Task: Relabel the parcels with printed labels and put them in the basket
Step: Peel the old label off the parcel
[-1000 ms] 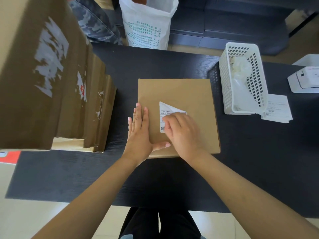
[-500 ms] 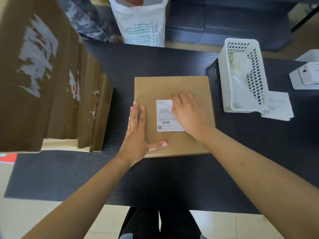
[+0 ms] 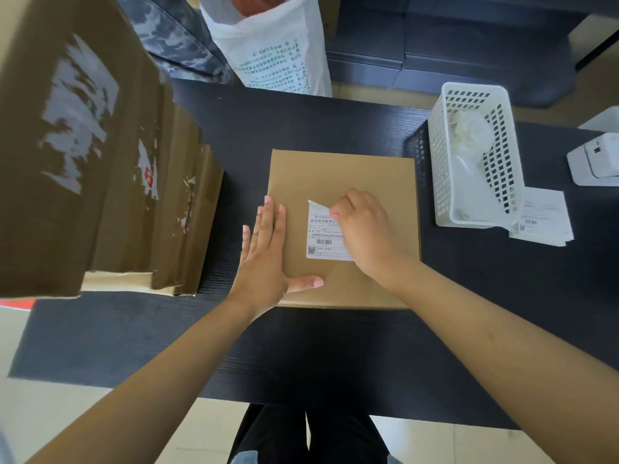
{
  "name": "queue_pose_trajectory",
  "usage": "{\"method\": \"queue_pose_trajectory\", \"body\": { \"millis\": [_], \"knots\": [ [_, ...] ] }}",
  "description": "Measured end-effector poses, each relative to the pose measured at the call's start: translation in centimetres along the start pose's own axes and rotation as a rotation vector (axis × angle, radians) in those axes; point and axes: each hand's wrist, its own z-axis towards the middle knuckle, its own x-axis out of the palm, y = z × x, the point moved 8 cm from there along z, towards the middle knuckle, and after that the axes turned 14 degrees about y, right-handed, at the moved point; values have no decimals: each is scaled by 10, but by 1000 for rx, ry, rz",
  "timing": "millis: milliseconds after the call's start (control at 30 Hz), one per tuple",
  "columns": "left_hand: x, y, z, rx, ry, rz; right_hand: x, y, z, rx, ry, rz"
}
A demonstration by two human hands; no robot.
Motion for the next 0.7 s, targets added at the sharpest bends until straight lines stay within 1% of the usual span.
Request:
{"method": "queue_pose_trajectory", "body": {
  "millis": [67, 200, 300, 433, 700],
  "knots": [
    [0, -1, 0, -5, -2, 9, -3, 5, -8, -19, -25, 20],
    [1, 0, 0, -26, 6, 16, -7, 19, -33, -102, -137, 30],
    [2, 1, 0, -35, 9, 20, -2, 22, -55, -156, -191, 48],
    [2, 0, 1, -48, 3, 38, 4, 27, -78, -247, -211, 98],
    [3, 1, 2, -32, 6, 14, -8, 22, -83, -234, -235, 121]
  ]
}}
